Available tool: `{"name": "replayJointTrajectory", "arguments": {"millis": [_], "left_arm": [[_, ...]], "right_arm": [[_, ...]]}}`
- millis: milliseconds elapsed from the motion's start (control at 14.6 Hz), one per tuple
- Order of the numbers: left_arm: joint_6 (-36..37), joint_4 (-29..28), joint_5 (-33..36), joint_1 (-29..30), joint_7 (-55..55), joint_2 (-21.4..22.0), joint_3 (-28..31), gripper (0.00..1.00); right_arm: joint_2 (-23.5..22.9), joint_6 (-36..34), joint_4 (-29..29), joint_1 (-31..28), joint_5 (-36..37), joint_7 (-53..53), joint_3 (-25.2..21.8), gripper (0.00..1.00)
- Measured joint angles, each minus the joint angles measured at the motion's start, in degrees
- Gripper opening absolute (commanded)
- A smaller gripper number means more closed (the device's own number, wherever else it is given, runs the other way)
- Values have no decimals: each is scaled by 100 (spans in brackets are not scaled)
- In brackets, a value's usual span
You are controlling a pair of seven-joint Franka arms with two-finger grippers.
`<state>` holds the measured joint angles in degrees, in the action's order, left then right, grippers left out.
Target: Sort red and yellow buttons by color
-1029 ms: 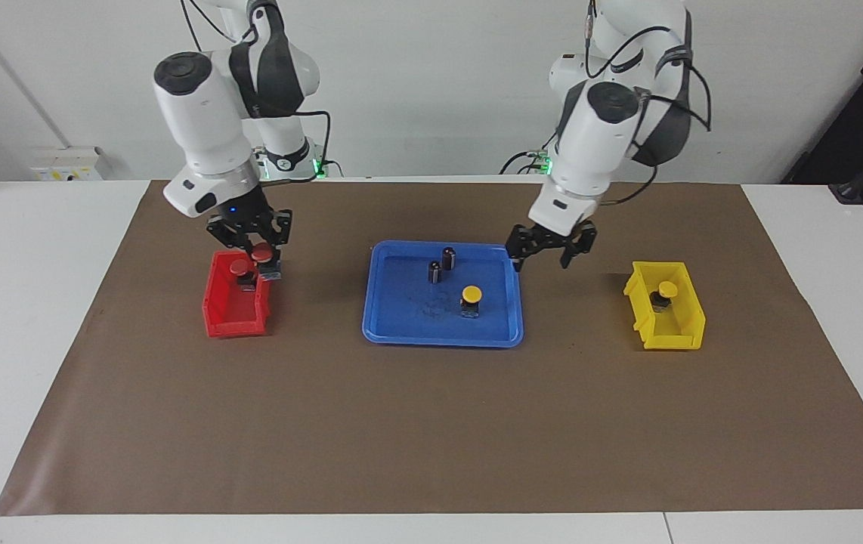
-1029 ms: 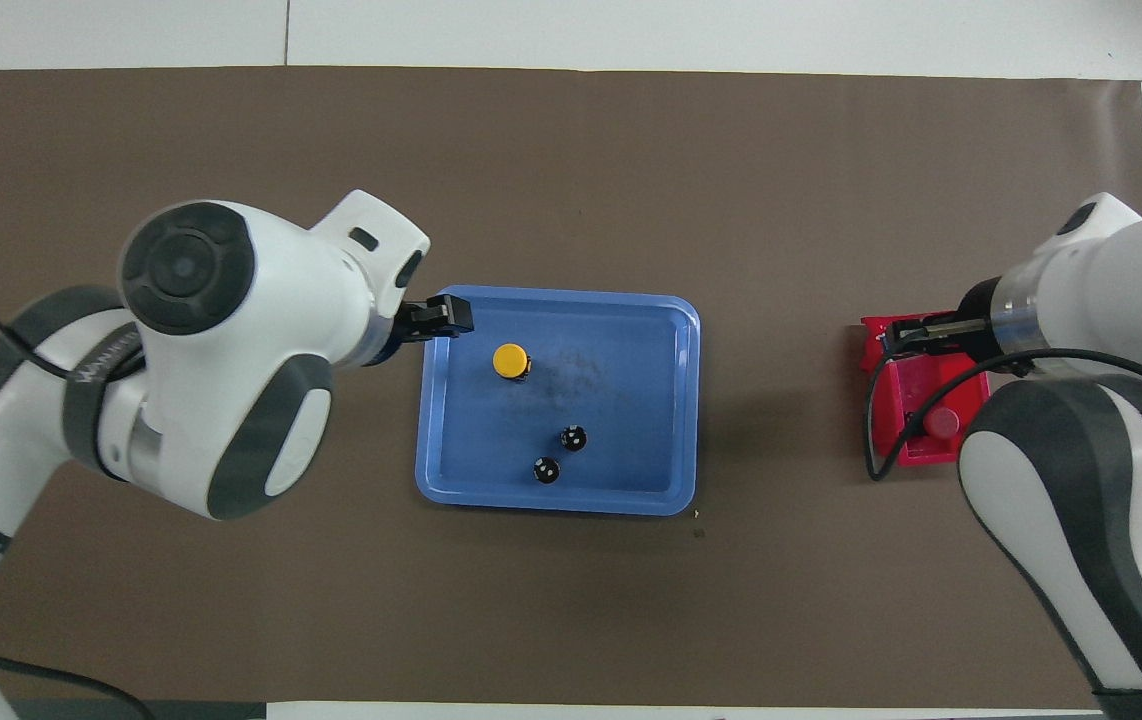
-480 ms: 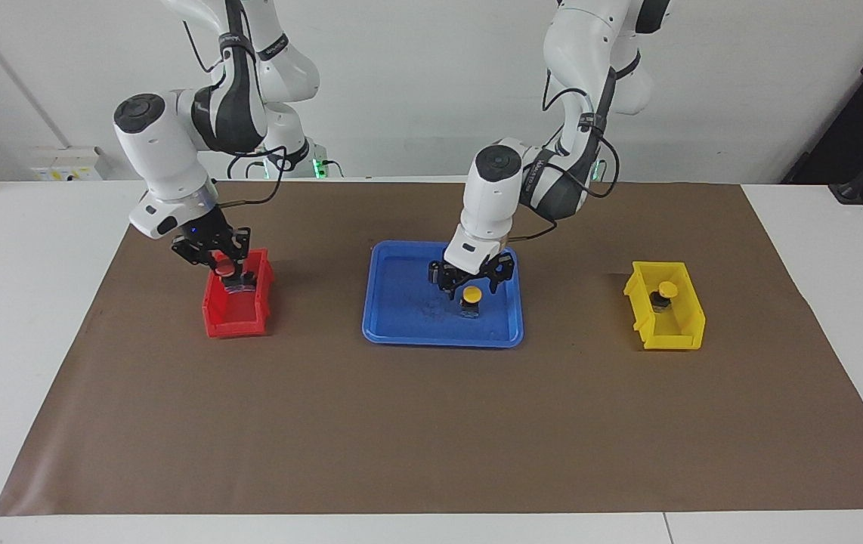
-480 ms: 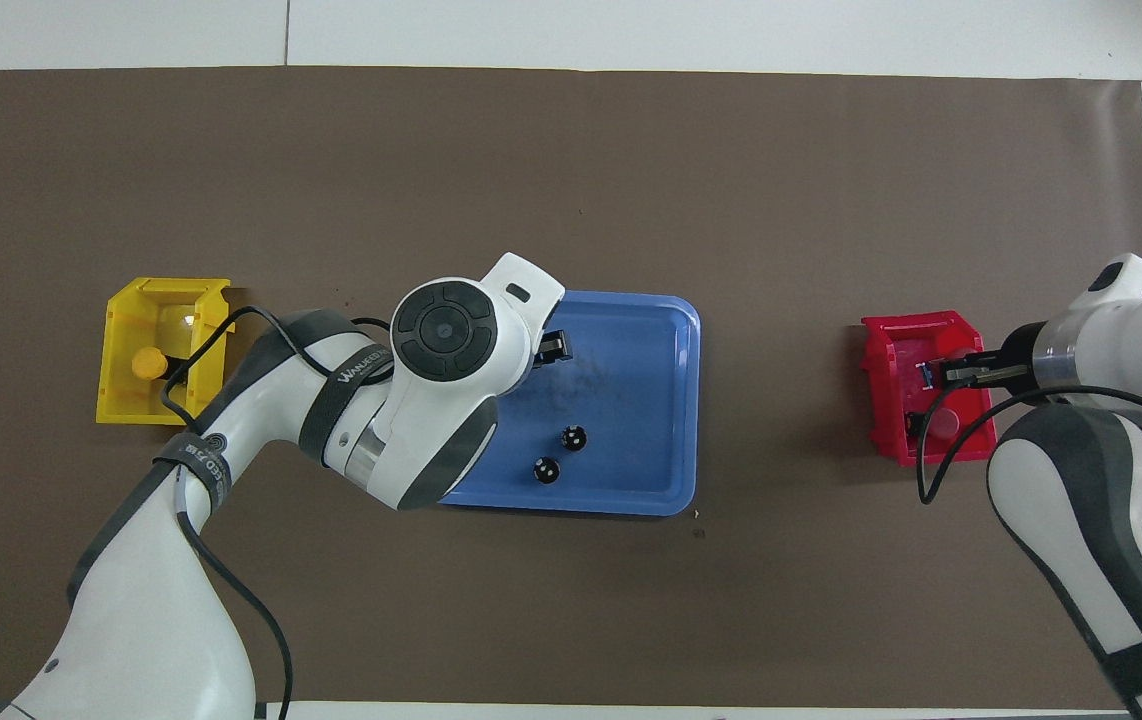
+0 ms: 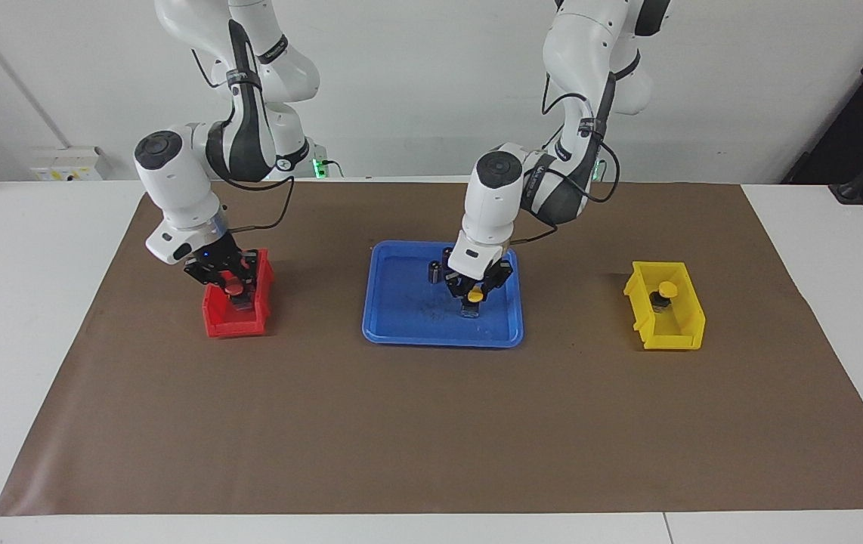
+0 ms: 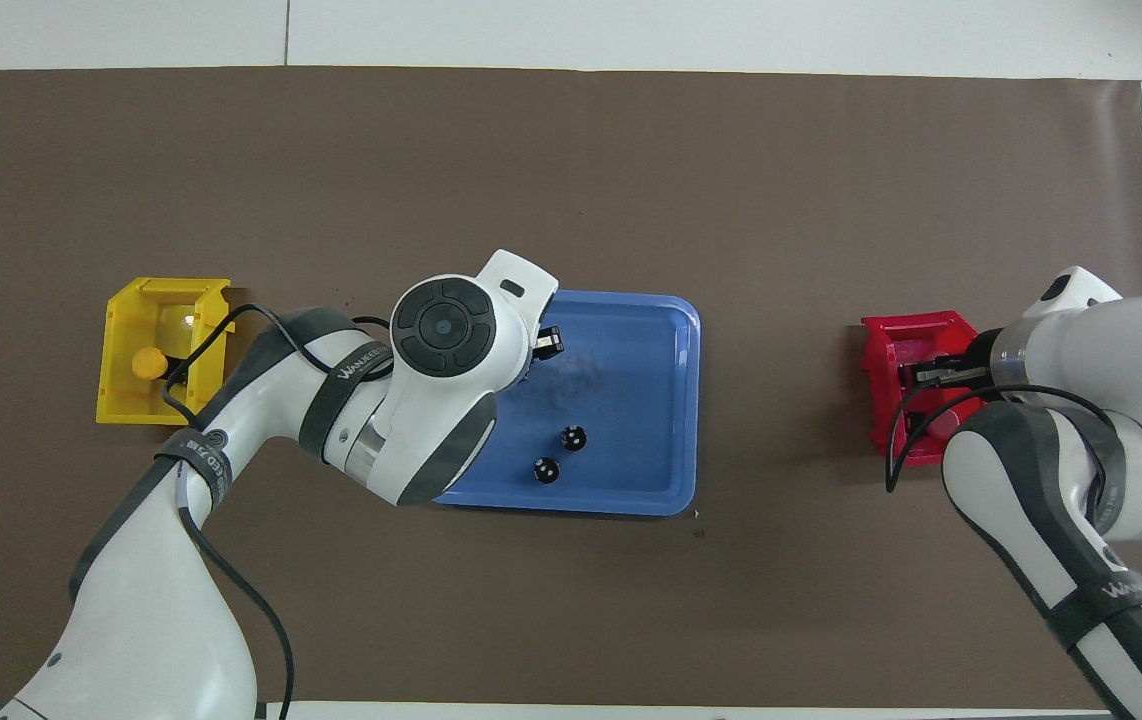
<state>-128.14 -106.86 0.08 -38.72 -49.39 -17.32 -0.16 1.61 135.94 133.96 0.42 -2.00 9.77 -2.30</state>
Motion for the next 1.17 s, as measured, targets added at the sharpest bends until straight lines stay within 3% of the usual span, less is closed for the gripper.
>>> {"name": "replayJointTrajectory", "arguments": {"millis": [206, 343, 480, 755, 1029, 1098, 1167], "left_arm": [[957, 745, 45, 164, 426, 84, 84, 1], [1476, 965, 48, 629, 1288, 289, 130, 1], [1685, 972, 44, 1385, 2227, 480, 161, 1], [1710, 949, -18, 2733, 3542, 504, 186, 1], [1621, 821, -26, 3323, 3655, 502, 182, 1], [1507, 741, -26, 3415, 3655, 502, 181, 1], [1363, 639, -26, 3496, 3655, 502, 180, 1]], "right_arm": [[-30, 148, 94, 0, 0, 0, 0, 19], [-35, 309, 203, 0, 0, 1, 0, 42], [-33, 406, 249, 0, 0, 1, 0, 59], [-28, 300, 156, -1, 0, 7, 0, 64], [30, -767, -591, -1, 0, 7, 0, 72], [82, -1122, -836, -1, 0, 7, 0, 79], [151, -1550, -1115, -3, 0, 7, -2, 95]]}}
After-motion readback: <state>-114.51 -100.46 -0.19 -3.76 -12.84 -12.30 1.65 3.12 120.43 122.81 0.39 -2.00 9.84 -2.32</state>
